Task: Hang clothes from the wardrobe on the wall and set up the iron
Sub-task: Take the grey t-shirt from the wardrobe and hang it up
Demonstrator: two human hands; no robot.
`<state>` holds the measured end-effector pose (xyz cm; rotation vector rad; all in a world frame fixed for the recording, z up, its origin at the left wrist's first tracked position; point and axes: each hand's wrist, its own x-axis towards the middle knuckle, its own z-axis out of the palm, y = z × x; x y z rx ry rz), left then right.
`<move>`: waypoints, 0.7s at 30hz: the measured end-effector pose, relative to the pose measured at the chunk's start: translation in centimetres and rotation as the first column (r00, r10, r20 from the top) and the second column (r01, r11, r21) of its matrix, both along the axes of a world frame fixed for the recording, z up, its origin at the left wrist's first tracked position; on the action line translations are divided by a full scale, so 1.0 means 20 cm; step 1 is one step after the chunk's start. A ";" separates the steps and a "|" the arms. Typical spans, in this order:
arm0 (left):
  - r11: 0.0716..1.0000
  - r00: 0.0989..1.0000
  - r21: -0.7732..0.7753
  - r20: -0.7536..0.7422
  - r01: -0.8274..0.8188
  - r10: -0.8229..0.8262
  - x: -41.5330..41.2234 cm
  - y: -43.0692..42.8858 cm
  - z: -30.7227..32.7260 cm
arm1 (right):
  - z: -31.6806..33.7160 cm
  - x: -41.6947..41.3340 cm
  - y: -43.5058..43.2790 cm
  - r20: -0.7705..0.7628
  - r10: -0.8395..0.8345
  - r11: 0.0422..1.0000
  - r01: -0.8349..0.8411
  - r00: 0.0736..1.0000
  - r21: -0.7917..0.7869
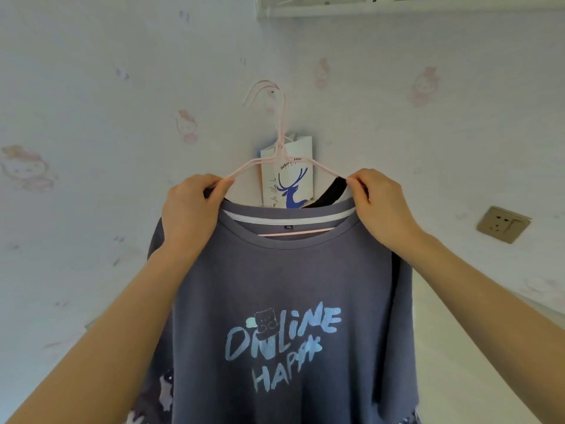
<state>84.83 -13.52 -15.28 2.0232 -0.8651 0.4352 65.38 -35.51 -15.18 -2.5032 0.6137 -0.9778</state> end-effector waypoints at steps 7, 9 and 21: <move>0.994 0.982 0.108 -0.184 -0.009 0.029 0.35 -0.32 -0.27 | -0.27 0.36 -0.37 -0.152 0.101 0.987 -0.080 0.983 0.139; 0.990 0.968 0.142 -0.250 0.004 0.032 0.44 -0.39 -0.37 | -0.37 0.45 -0.44 -0.190 0.126 0.978 -0.089 0.974 0.189; 0.858 0.802 0.505 -0.549 0.095 0.234 0.85 -0.45 -0.98 | -0.98 0.86 -0.73 -0.389 0.169 0.930 -0.016 0.905 0.366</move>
